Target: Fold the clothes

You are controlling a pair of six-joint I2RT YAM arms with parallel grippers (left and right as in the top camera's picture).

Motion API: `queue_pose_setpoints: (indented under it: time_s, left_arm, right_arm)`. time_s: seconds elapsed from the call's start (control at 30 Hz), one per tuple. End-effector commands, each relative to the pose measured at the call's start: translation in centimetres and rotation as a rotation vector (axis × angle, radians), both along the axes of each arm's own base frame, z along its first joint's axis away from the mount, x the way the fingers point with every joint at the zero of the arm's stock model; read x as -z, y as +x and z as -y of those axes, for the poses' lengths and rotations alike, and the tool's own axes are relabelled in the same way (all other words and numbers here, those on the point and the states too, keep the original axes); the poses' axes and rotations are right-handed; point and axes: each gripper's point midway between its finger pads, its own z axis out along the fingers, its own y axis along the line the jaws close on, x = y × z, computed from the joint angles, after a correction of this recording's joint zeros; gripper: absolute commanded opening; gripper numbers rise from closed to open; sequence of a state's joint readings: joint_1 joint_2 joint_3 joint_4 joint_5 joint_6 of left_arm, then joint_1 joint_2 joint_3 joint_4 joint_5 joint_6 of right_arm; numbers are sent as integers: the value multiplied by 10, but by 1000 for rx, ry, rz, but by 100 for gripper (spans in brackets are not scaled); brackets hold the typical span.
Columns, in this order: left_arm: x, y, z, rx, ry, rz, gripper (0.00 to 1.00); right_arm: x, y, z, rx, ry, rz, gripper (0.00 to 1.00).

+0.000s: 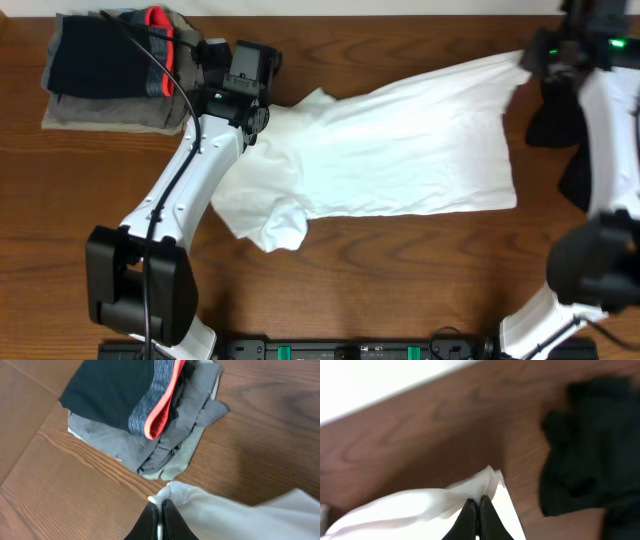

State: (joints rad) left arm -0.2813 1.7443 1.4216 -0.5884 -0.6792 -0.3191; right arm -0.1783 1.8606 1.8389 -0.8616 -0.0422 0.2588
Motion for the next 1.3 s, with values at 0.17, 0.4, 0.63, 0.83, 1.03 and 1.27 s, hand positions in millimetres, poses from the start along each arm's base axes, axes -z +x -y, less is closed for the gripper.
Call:
queue_pose_setpoints:
  time_s: [0.17,0.4,0.63,0.83,1.03,1.27]
  left_arm:
    - [-72,-13,-8,6,-24,168,7]
    - [-122,-40,-15,27,-41,266,7]
    - [-120,-80,9,185,-200,157,7]
    - [-63,-133,43,269,-426,-165,6]
    - [-8,-187,39,91,-491,-473,6]
    - [36,-212,54,34,-571,-703,17]
  right_arm:
    - [-71,-32,12,5,-31,128,1]
    - [-89,-56,7,1,-35,128,1]
    - [-91,-78,8,17,-26,88,1]
    - [-82,-89,12,30,-14,37,1]
    - [-83,-89,13,32,-16,40,1]
    - [-82,-87,13,26,-22,41,1]
